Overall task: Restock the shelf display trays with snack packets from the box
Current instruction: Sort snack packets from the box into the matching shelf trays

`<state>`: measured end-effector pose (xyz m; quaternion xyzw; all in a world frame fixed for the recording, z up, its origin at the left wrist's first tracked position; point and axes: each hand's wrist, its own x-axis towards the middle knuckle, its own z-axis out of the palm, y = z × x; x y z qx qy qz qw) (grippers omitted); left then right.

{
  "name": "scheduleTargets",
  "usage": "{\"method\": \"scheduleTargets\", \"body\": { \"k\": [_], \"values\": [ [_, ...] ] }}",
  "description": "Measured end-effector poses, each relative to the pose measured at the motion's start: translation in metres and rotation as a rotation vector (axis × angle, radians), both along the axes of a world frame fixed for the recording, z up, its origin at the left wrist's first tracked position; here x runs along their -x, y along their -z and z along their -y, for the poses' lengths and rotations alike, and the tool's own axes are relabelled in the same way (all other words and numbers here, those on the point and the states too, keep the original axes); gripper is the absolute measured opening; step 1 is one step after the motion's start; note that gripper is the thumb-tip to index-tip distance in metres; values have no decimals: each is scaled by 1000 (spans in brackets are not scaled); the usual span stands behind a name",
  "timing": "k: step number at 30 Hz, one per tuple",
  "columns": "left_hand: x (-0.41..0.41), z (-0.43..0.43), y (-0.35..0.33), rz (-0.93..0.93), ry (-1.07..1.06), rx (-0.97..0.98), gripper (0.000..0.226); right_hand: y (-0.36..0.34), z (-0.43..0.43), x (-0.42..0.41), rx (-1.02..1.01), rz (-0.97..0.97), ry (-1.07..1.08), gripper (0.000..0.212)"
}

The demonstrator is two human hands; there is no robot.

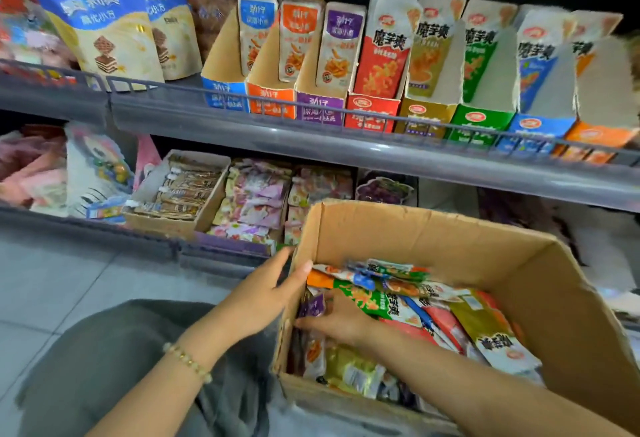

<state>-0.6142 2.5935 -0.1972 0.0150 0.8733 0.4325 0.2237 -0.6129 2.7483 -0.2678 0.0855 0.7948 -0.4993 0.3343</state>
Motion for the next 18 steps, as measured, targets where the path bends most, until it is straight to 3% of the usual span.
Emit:
{"method": "scheduleTargets", "body": {
  "k": [4,8,11,14,18],
  "values": [
    [-2,-3,-2,-31,16,-17,74,13,4,6,49,77,110,33],
    [1,0,-1,-7,23,11,93,17,4,14,40,108,136,22],
    [1,0,-1,-37,24,2,79,11,-15,11,99,122,160,37],
    [-2,-6,-8,-221,16,21,65,-3,-50,7,214,90,179,35],
    [0,-22,-26,-601,67,58,68,-40,-96,3,331,-65,189,41]
  ]
}}
